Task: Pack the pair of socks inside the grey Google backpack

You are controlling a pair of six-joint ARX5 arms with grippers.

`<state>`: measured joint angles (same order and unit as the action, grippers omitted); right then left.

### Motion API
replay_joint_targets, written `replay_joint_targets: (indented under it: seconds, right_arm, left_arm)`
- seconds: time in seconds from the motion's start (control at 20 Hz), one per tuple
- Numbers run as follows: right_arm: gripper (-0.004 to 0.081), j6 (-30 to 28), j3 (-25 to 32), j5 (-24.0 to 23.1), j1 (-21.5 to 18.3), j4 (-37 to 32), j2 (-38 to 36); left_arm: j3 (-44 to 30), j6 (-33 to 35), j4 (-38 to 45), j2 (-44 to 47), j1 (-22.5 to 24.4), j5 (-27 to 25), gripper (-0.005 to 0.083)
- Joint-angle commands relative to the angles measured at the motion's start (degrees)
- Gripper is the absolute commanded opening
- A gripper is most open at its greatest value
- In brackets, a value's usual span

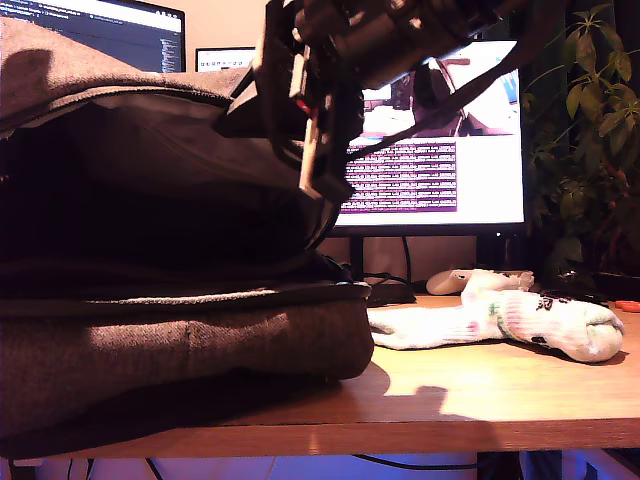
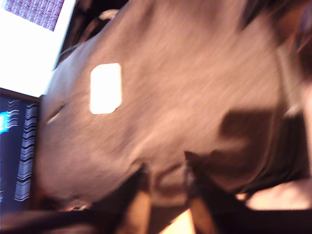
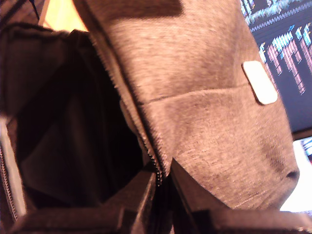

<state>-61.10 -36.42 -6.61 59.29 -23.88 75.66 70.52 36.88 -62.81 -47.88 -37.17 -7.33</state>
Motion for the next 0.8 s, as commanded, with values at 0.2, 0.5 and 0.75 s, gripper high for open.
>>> replay_joint_targets:
  seconds: [0.2,0.5,0.75]
  right_arm:
    - [-0.0013,2.6,-14.9,0.3,0.0,11.2,0.2]
    - [-0.0013,2.6,-23.5,0.7,-0.1,18.3,0.2]
    - [-0.0013,2.6,-24.4,1.1,-0.1,19.4,0.2]
  left_arm:
    - [0.1,-6.0,3.8,-0.2,-3.0,0.3,-0.0023]
    - [0.1,-7.9,5.1,-4.0,-6.5,0.3,0.0058]
    - [0.1,-12.7,8.4,-6.2,-10.3,-1.8,0.0589]
